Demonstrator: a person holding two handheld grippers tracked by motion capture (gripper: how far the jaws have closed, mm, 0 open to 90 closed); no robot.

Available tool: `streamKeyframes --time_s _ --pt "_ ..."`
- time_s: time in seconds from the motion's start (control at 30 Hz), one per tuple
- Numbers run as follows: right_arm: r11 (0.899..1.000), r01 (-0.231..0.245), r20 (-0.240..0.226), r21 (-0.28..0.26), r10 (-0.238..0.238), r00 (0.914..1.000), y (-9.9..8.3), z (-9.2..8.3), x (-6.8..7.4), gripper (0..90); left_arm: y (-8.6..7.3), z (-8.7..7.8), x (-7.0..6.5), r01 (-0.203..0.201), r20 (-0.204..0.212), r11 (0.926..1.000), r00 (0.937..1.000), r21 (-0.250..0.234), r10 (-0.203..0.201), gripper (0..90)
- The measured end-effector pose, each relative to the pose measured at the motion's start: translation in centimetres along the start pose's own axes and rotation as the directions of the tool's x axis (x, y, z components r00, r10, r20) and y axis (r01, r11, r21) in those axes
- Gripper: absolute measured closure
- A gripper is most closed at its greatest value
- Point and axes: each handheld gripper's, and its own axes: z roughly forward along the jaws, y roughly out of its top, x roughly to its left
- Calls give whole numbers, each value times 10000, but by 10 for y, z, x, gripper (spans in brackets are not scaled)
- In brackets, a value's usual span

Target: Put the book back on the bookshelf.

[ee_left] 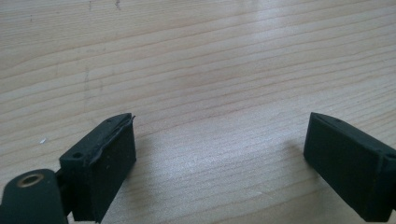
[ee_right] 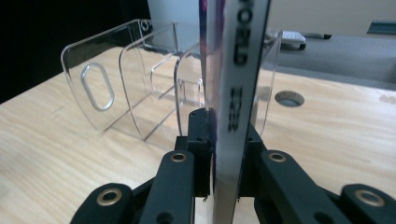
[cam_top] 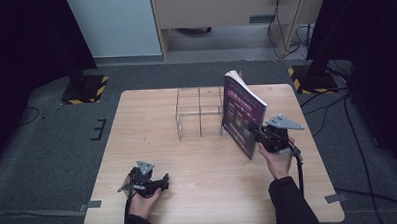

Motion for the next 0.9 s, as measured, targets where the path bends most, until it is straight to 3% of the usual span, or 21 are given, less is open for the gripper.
streamKeyframes --time_s 0.23,0.33,0.63,0.73,0.9 --pt "9996 -212 -37 183 213 9998 -11 -7 1 798 0 0 0 1 -4 10000 10000 -3 -1 82" --pt "9995 -307 -165 12 307 9994 -10 -11 3 785 0 0 0 -3 -7 10000 10000 7 3 82" --pt "9985 -132 -309 -530 116 9995 24 -19 5 774 0 0 0 -2 -5 10000 10000 7 2 81" --pt "9990 -276 -230 -355 268 9994 35 -17 3 779 0 0 0 -3 -9 10000 10000 5 3 81" --pt "9993 -375 -106 -79 374 9992 40 -16 1 806 0 0 0 -1 -11 10000 10000 1 1 81"
